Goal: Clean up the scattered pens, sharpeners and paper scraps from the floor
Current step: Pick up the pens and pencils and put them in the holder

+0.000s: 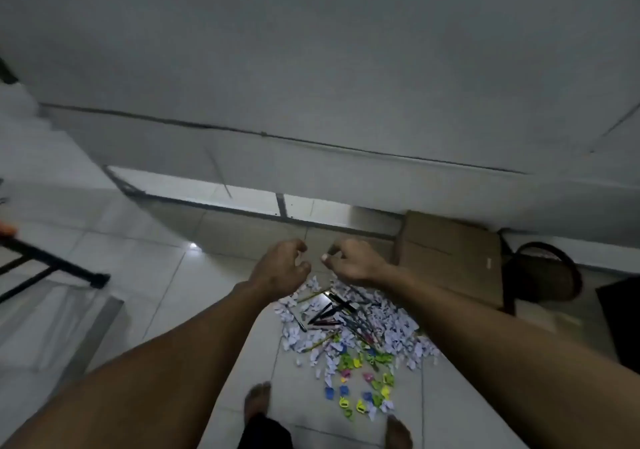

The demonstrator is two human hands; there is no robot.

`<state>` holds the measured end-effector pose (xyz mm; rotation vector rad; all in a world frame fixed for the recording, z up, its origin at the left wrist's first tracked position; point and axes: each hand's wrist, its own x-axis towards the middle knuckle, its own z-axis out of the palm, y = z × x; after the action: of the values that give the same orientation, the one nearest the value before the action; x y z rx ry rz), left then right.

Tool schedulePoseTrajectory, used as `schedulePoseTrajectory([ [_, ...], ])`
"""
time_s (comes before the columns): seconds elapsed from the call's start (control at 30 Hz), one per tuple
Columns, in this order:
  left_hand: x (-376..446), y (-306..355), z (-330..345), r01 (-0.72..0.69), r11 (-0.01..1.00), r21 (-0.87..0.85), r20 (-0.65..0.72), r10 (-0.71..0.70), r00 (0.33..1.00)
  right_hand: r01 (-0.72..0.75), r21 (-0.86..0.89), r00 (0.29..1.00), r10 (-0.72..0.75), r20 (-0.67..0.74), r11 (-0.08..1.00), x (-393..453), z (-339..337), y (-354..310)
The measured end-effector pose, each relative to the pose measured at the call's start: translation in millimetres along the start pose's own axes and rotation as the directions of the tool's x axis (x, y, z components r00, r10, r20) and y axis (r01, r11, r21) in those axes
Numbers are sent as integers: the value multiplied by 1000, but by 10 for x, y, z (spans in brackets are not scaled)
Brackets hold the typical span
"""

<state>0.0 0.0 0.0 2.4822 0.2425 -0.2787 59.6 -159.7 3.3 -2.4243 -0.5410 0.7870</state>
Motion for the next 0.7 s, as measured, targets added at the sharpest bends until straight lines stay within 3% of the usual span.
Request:
schedulePoseTrajectory([
  [0.33,658,-779,-202,-226,968,106,300,186,936,-365,200,914,391,-110,909,470,533,-405],
  [0.43,668,-972,-79,-199,974,104,349,152,925,-403,277,890,444,-104,872,514,754,-356],
  [0.7,418,-1638,728,-63,991,118,444,4,896,-545,349,826,560,67,762,680,1550,93],
])
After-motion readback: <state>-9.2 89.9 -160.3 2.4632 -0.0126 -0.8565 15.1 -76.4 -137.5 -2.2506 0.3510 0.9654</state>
